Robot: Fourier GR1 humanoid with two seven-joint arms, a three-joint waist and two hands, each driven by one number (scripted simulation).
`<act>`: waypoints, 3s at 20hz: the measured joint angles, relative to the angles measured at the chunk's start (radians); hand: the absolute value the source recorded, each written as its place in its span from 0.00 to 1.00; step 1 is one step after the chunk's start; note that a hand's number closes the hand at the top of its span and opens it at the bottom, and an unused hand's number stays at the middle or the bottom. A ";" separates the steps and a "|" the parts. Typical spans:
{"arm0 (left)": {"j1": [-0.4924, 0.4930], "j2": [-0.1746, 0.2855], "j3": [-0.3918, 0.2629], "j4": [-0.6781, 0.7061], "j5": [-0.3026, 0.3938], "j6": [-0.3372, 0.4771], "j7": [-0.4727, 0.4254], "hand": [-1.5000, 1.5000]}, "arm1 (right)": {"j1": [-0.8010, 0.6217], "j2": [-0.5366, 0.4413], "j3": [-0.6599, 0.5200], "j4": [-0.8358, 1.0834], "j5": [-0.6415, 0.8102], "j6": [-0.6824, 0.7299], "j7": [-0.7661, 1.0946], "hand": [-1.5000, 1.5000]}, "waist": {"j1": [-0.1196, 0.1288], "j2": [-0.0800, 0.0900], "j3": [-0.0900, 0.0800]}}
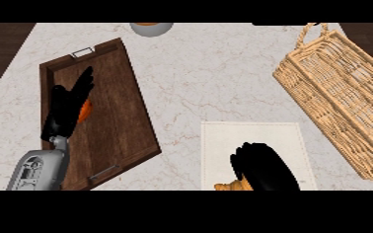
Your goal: Pick the croissant from the placemat and place it in the basket
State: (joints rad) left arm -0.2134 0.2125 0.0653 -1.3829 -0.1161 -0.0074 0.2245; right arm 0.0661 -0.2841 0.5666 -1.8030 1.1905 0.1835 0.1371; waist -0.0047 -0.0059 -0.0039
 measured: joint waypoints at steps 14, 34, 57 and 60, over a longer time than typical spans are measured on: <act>0.003 0.004 0.013 -0.004 0.008 -0.008 -0.003 0.50 | 0.038 0.246 -0.091 -0.536 -0.337 0.238 0.243 1.00 | -0.008 0.004 0.002; 0.007 -0.004 0.007 -0.010 -0.002 -0.008 0.000 0.50 | -0.719 0.142 -0.635 -0.461 -0.525 0.557 0.659 1.00 | -0.005 0.000 0.002; -0.021 -0.009 0.017 0.005 -0.008 -0.023 0.001 0.50 | -0.696 -0.449 -0.966 0.282 -0.567 0.487 -0.050 1.00 | 0.011 0.008 0.004; -0.027 -0.012 0.018 0.022 -0.018 -0.017 -0.014 0.50 | -0.671 -0.462 -0.942 0.356 -0.532 0.430 -0.137 1.00 | 0.011 0.008 0.005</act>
State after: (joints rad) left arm -0.2401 0.2001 0.0834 -1.3612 -0.1336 -0.0245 0.2105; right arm -0.6045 -0.7461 -0.3752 -1.4475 0.6581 0.6132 0.0005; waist 0.0064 0.0025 0.0008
